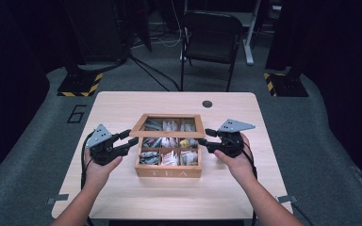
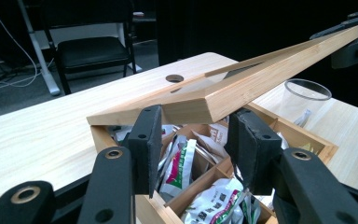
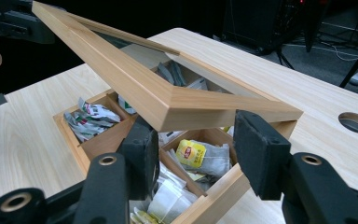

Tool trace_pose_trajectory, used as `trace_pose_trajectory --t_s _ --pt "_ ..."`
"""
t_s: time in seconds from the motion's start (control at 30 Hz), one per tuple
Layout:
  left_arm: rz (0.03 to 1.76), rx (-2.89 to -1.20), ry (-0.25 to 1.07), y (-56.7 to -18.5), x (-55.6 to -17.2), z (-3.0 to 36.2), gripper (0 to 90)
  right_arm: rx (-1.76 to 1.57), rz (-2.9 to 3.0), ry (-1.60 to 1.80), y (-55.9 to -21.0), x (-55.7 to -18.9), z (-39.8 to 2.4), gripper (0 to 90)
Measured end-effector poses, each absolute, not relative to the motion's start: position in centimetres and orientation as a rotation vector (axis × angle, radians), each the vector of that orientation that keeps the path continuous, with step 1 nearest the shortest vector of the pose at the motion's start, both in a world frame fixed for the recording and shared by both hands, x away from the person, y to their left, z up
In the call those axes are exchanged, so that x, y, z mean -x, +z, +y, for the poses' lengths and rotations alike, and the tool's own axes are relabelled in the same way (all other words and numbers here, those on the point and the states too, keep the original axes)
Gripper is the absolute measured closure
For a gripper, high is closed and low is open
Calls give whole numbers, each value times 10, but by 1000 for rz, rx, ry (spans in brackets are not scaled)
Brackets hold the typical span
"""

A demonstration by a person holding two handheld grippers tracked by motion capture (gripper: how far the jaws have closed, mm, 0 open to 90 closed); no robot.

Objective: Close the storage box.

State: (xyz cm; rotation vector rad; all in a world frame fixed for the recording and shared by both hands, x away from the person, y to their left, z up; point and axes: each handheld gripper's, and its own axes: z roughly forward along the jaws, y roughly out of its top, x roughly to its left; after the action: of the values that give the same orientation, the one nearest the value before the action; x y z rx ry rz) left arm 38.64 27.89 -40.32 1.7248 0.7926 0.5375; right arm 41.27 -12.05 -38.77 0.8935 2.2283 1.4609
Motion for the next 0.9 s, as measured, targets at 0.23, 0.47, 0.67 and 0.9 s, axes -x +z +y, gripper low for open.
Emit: trace_pose_trajectory --t_s 0.23,0.47,0.67,0.9 --pt "793 -1721 528 -414 -380 279 555 -879 2213 1462 -394 -398 -118 484" --pt "798 -1728 527 -429 -374 279 555 -866 2216 1436 -405 -388 -116 484" --pt "802 -1729 521 -439 -369 279 555 -883 2216 1445 -417 -382 -117 484" --pt "806 -1746 521 -449 -364 278 553 -862 2220 1435 -428 -379 -117 484"
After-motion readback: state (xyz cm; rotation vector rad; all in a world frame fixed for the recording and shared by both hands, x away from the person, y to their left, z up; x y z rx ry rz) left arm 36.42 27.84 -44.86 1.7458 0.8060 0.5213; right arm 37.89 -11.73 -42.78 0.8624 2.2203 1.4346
